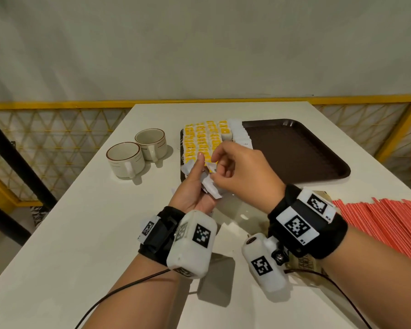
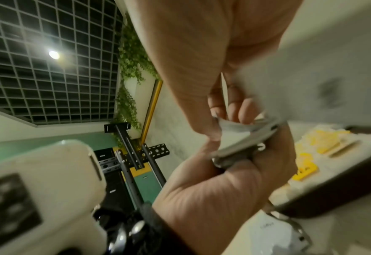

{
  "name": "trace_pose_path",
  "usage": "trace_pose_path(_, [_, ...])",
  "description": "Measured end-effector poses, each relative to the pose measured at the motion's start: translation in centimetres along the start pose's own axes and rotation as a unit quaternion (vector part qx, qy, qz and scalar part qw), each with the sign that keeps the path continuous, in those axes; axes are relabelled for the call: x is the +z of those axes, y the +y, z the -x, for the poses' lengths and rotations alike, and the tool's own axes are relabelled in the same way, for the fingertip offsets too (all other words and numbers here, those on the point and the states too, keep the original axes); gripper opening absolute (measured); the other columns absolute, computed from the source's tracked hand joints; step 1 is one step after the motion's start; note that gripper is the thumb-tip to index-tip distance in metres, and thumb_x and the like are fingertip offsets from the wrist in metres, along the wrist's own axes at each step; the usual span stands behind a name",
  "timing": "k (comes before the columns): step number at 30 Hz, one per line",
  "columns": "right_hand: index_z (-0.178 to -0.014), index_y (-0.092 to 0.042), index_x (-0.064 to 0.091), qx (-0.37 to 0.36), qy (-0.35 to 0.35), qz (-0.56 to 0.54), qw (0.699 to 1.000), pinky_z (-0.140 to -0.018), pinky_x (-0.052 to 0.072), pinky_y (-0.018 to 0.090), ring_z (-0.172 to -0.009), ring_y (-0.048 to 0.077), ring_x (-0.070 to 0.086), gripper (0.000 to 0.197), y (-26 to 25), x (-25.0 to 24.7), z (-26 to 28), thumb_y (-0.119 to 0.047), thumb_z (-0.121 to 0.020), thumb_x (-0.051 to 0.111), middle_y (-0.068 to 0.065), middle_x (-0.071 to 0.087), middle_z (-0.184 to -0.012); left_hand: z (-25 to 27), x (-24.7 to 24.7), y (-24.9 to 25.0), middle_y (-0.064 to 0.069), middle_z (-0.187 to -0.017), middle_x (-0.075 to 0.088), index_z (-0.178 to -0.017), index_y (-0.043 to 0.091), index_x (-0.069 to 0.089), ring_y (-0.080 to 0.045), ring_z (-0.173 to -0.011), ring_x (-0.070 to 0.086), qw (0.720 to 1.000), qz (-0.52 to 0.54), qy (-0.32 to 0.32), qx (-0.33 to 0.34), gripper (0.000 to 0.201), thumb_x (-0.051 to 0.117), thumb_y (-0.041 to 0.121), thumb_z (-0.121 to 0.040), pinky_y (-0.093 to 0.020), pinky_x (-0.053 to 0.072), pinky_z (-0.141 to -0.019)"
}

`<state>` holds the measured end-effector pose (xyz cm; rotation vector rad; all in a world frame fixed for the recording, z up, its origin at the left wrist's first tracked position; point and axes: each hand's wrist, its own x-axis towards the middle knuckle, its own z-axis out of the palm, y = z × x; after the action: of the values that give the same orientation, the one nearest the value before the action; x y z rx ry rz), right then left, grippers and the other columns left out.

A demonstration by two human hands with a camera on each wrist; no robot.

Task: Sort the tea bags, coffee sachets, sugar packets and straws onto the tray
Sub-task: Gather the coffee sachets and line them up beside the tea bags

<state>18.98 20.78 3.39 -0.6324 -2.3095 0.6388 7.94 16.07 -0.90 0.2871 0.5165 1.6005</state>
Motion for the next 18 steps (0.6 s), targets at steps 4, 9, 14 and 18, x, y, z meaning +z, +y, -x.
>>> trace_pose_path(4, [-0.091, -0.013, 0.06, 0.022, -0.068, -0.027, 0.997, -0.062, 0.046, 0.014, -0.059, 0.003, 0.057, 0.02, 0.3, 0.3, 0.1, -0.007, -0.076, 0.071, -0.004, 0.066, -0.066, -0.3, -0.1, 0.0, -0.019, -0.099, 0.071, -0.105, 0.0, 0.062, -0.023, -0.089, 0.071, 1.0, -0.016, 0.006, -0.003, 0.061, 0.037, 0.054, -0.093, -0.04, 0.054, -0.084])
trace_pose_path(9, [-0.092, -0.008, 0.063, 0.044, -0.117, -0.053, 0.991, -0.067, 0.052, 0.017, -0.064, 0.004, 0.063, 0.017, 0.8, -0.5, -0.2, -0.01, -0.08, 0.074, -0.003, 0.07, -0.073, -0.4, -0.7, 0.1, -0.021, -0.124, 0.06, -0.134, 0.006, 0.046, -0.03, -0.115, 0.06, 0.998, -0.06, 0.018, -0.021, 0.06, 0.056, 0.04, -0.086, -0.046, 0.044, -0.1])
trace_pose_path(14, [-0.089, -0.014, 0.071, 0.087, -0.156, -0.036, 0.983, -0.071, 0.051, 0.022, -0.068, 0.007, 0.063, 0.011, 2.4, -4.1, -0.7, -0.008, -0.08, 0.073, -0.002, 0.07, -0.075, -0.7, -1.1, 1.3, -0.009, -0.083, 0.067, -0.102, 0.011, 0.058, -0.013, -0.076, 0.061, 0.996, 0.01, 0.084, 0.007, 0.023, 0.065, 0.022, -0.083, -0.028, 0.057, -0.067])
trace_pose_path(18, [-0.112, -0.027, 0.065, 0.074, -0.372, 0.188, 0.906, -0.076, 0.045, 0.013, -0.089, 0.004, 0.057, 0.043, 3.8, -3.1, 0.8, -0.023, -0.073, 0.081, -0.015, 0.06, -0.101, -0.4, -0.6, 2.1, -0.007, -0.078, 0.06, -0.092, 0.011, 0.055, -0.013, -0.058, 0.062, 0.994, 0.027, 0.105, 0.019, 0.018, 0.062, 0.027, -0.086, -0.024, 0.055, -0.049])
